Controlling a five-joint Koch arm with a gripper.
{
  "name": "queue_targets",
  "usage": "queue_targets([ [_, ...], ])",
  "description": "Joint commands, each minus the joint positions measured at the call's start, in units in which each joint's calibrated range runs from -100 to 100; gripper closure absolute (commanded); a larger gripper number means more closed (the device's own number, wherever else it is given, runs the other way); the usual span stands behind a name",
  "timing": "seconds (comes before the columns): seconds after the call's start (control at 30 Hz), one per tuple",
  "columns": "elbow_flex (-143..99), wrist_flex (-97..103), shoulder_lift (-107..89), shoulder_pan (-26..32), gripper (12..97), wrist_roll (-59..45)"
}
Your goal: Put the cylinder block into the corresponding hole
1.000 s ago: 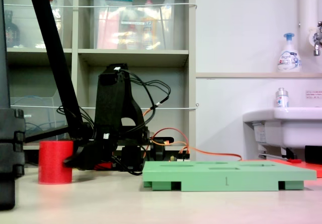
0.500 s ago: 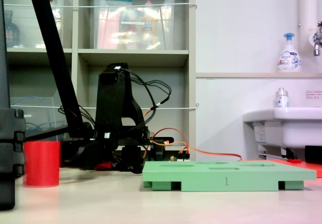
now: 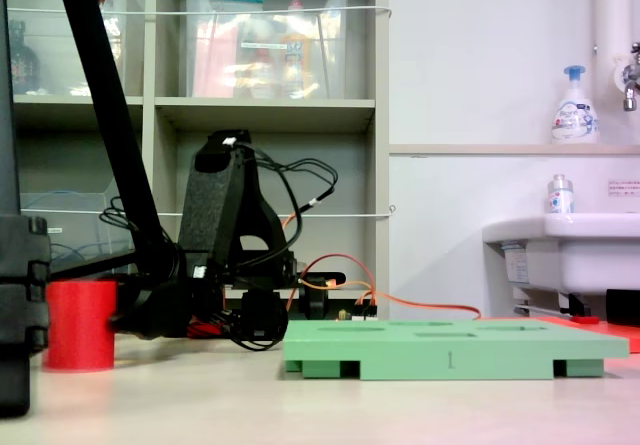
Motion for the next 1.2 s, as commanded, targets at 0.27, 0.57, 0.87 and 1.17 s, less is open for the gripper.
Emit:
queue_targets([
  [0.27, 10.6, -0.9, 9.5, -1.1, 38.9, -0.2],
  [0.57, 18.3, -3.3, 14.3, -0.9, 38.8, -0.2],
  [0.87, 20.1, -4.1, 15.1, -0.1, 61.9, -0.2],
  [1.17, 18.7, -3.9, 12.4, 0.5, 68.5, -0.2],
])
